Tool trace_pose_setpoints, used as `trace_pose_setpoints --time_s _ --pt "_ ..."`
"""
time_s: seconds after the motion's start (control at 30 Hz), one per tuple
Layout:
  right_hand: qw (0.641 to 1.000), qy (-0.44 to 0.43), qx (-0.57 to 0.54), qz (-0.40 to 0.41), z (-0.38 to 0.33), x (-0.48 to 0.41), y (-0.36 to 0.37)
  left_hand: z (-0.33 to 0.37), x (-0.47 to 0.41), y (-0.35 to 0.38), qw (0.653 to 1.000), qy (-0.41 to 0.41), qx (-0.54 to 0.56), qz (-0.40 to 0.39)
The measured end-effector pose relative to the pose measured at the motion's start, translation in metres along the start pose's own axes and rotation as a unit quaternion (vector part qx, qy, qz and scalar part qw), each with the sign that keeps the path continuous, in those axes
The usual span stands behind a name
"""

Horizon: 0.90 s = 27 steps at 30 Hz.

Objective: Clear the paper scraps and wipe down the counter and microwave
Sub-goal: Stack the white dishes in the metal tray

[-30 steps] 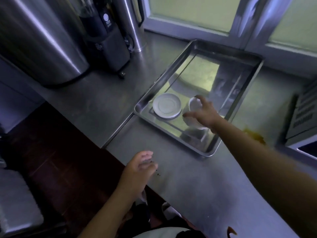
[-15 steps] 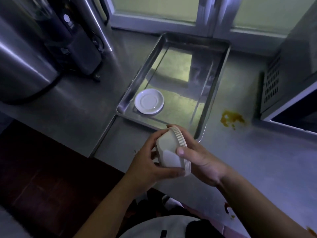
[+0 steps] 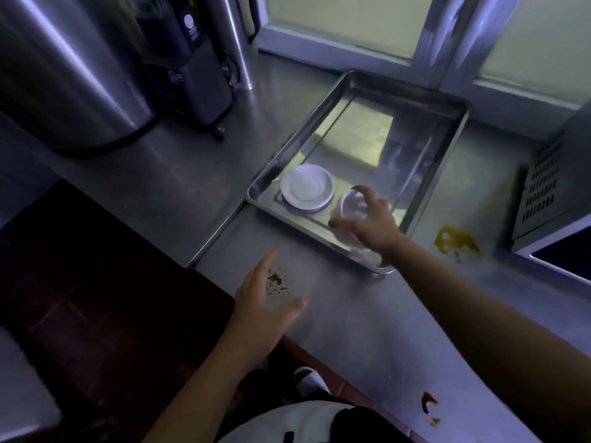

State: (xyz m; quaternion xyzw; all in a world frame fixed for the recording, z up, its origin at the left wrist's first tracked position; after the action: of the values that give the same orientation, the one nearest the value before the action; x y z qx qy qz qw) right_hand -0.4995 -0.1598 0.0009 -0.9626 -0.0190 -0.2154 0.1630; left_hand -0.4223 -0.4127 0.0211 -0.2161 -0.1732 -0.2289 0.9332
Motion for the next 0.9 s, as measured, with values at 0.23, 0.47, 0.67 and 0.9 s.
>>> trace_pose_setpoints --time_s 0.23,0.47,0.67,0.9 --pt "0.950 0.077 0.303 -0.001 0.025 -0.085 -0.017 -0.042 0.044 -0.040 0.994 -0.063 -0.064 0.056" --pt "0.955 0.090 0.281 -0.002 0.038 -0.085 -0.012 -0.052 0.063 -0.044 0.993 -0.064 -0.058 0.078" --pt "0.973 0.022 0.098 0.207 0.022 0.007 -0.027 -0.028 0.035 -0.022 0.999 -0.012 -0.049 -0.003" --pt "0.973 0.065 -0.078 0.207 0.066 0.157 0.037 0.035 0.000 0.007 0.988 0.128 0.027 -0.085"
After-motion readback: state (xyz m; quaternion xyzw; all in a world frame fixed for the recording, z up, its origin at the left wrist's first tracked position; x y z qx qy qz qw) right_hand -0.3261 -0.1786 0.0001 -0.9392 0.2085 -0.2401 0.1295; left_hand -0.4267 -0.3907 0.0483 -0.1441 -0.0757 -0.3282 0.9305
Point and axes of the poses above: each hand's wrist, its own x-axis away from the middle knuckle, its own y-axis out of the palm, z = x × y, the point moved 9 cm from there along -x, towards the middle knuckle, and after that the axes turned 13 degrees about -z, right-handed, at the moved point
